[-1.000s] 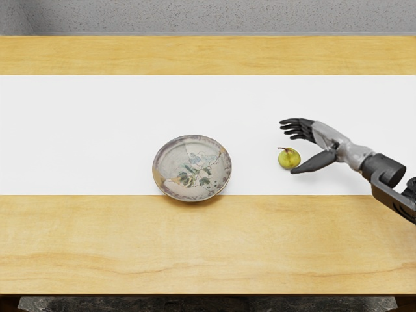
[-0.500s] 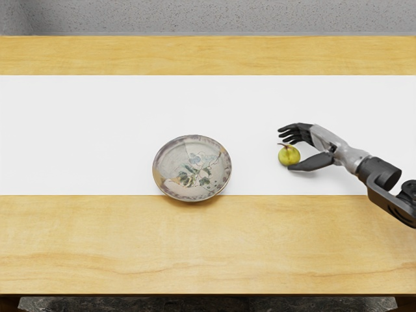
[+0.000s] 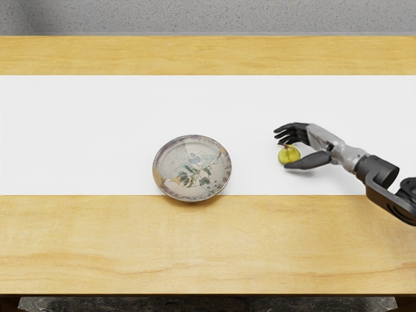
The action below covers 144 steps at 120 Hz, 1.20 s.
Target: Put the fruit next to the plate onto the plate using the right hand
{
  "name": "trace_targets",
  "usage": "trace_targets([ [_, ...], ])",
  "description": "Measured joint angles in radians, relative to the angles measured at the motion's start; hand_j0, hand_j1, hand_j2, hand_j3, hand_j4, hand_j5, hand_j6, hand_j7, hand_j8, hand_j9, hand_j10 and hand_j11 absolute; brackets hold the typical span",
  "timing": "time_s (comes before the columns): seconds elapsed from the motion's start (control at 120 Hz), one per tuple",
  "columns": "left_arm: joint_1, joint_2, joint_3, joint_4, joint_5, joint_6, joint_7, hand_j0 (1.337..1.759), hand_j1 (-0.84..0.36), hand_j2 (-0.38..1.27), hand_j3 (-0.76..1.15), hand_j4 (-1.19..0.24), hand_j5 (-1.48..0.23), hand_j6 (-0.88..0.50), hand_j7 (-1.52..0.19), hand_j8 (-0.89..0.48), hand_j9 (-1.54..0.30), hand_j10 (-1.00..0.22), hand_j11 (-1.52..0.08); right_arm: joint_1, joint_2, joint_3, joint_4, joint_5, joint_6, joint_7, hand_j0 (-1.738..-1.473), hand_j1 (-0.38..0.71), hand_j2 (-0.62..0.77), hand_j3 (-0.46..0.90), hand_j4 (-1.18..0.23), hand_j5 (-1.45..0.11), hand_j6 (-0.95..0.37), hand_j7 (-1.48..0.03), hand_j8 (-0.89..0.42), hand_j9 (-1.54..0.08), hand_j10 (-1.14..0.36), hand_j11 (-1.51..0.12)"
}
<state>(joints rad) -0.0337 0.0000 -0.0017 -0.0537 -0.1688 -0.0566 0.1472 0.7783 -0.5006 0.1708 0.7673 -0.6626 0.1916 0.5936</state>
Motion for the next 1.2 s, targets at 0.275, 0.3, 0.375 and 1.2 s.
trace_targets([
  [0.275, 0.000, 0.000, 0.000, 0.000, 0.000, 0.000, 0.000, 1.658, 0.32, 0.00, 0.00, -0.02, -0.03, -0.02, -0.03, -0.02, -0.03, -0.02, -0.03, -0.001, 0.001, 0.000, 0.000, 0.000, 0.032, 0.016, -1.658, 0.15, -0.08, 0.00, -0.42, -0.55, -0.42, -0.55, -0.42, -0.55, -0.38, -0.60],
  [0.3, 0.000, 0.000, 0.000, 0.000, 0.000, 0.000, 0.000, 1.658, 0.32, 0.00, 0.00, -0.02, -0.03, -0.02, -0.03, -0.02, -0.03, -0.02, -0.03, -0.001, 0.001, 0.000, 0.000, 0.000, 0.035, 0.016, -1.658, 0.16, -0.08, 0.00, -0.43, -0.55, -0.43, -0.55, -0.43, -0.55, -0.39, -0.60],
  [0.375, 0.000, 0.000, 0.000, 0.000, 0.000, 0.000, 0.000, 1.658, 0.32, 0.00, 0.00, -0.02, -0.03, -0.02, -0.03, -0.02, -0.03, -0.02, -0.03, -0.002, 0.003, -0.001, 0.000, 0.000, 0.039, 0.017, -1.658, 0.17, -0.08, 0.00, -0.43, -0.56, -0.43, -0.56, -0.43, -0.56, -0.41, -0.59],
  [1.2, 0.000, 0.000, 0.000, 0.000, 0.000, 0.000, 0.000, 1.658, 0.32, 0.00, 0.00, -0.02, -0.03, -0.02, -0.03, -0.02, -0.03, -0.02, -0.03, 0.000, 0.002, -0.014, -0.003, -0.010, 0.061, 0.018, -1.654, 0.39, -0.01, 0.00, -0.65, -0.85, -0.65, -0.84, -0.53, -0.86, -0.42, -0.87],
])
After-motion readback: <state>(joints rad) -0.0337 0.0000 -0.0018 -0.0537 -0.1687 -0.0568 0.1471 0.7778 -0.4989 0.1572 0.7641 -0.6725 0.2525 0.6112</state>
